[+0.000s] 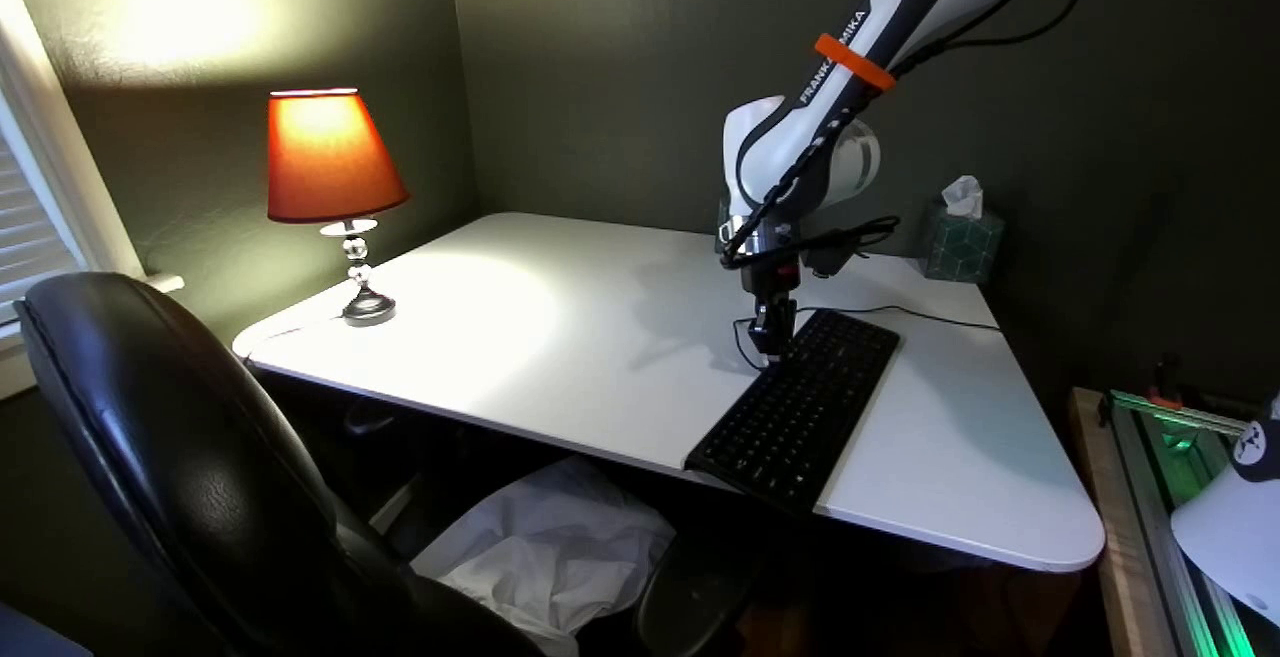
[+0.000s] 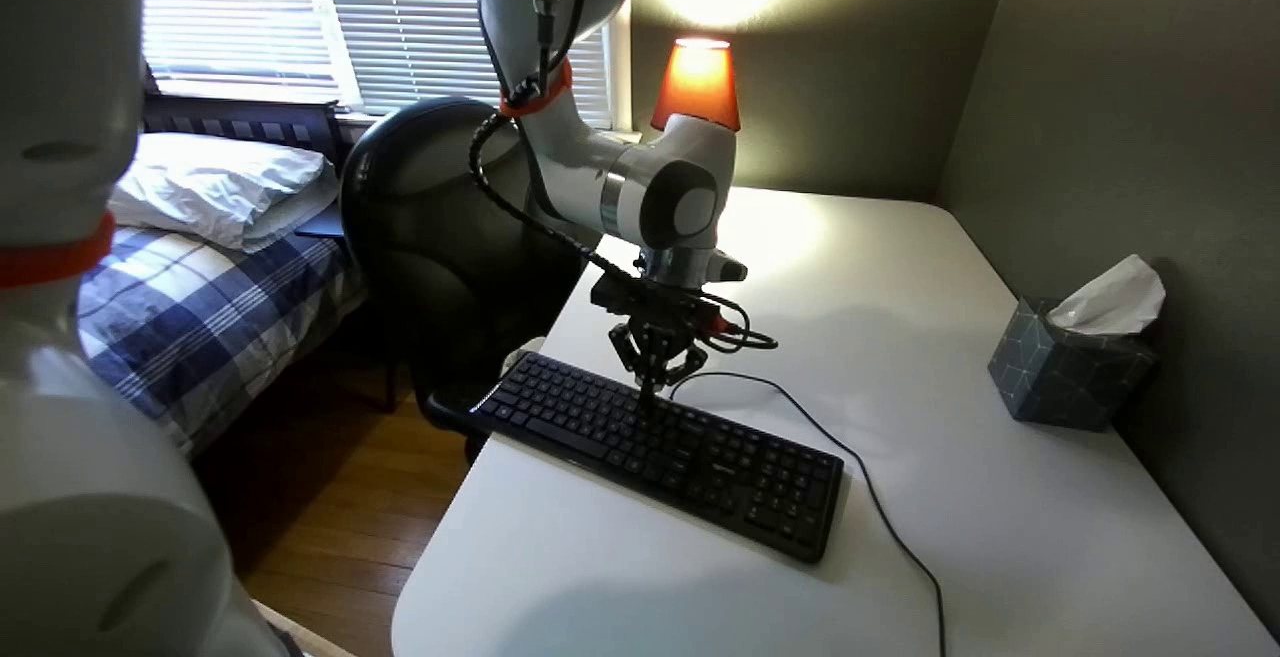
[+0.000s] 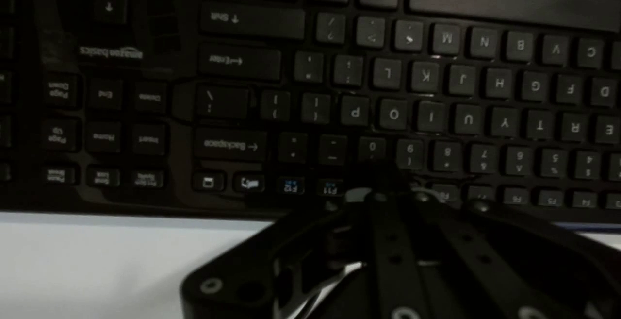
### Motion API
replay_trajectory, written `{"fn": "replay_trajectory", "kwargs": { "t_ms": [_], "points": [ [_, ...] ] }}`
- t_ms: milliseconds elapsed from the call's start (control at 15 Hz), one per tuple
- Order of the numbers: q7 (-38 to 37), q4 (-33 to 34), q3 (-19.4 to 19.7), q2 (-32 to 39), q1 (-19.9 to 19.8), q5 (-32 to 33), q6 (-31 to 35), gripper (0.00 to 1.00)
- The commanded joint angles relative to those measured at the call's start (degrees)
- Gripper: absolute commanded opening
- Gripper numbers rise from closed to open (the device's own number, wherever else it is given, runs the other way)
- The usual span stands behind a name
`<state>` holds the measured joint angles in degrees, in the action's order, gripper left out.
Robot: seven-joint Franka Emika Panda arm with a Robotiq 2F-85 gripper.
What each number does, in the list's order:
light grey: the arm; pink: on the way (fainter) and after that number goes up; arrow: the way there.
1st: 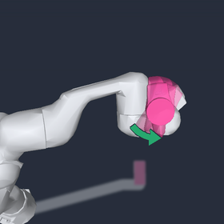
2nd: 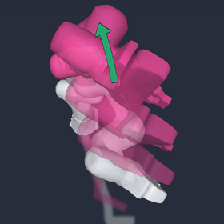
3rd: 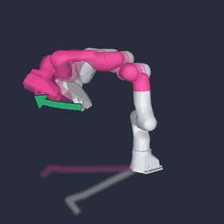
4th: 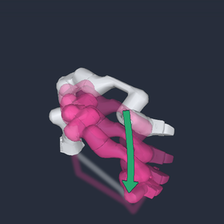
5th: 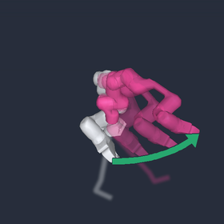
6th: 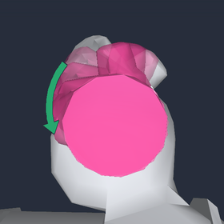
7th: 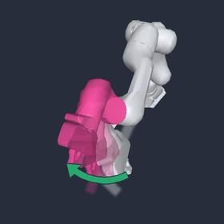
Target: Press the button on the keyboard
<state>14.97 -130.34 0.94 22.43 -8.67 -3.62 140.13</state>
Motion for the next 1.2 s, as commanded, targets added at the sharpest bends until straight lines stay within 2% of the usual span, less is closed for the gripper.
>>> {"fn": "replay_trajectory", "kwargs": {
  "t_ms": [0,667,733,867,1133],
  "points": [
    [0.5,0.9,-0.5,0.7,-0.4,-1.0,-0.9,0.00],
    [0.6,-2.9,-0.2,-5.4,-0.3,-1.2,1.1,0.00],
    [0.6,-3.4,-0.3,-6.2,-0.3,-1.5,1.3,0.26],
    [0.2,-4.4,-0.1,-7.8,-0.2,-1.7,1.7,0.33],
    [-0.9,-6.6,0.3,-11.0,0.4,-1.7,2.6,0.64]
  ]
}}
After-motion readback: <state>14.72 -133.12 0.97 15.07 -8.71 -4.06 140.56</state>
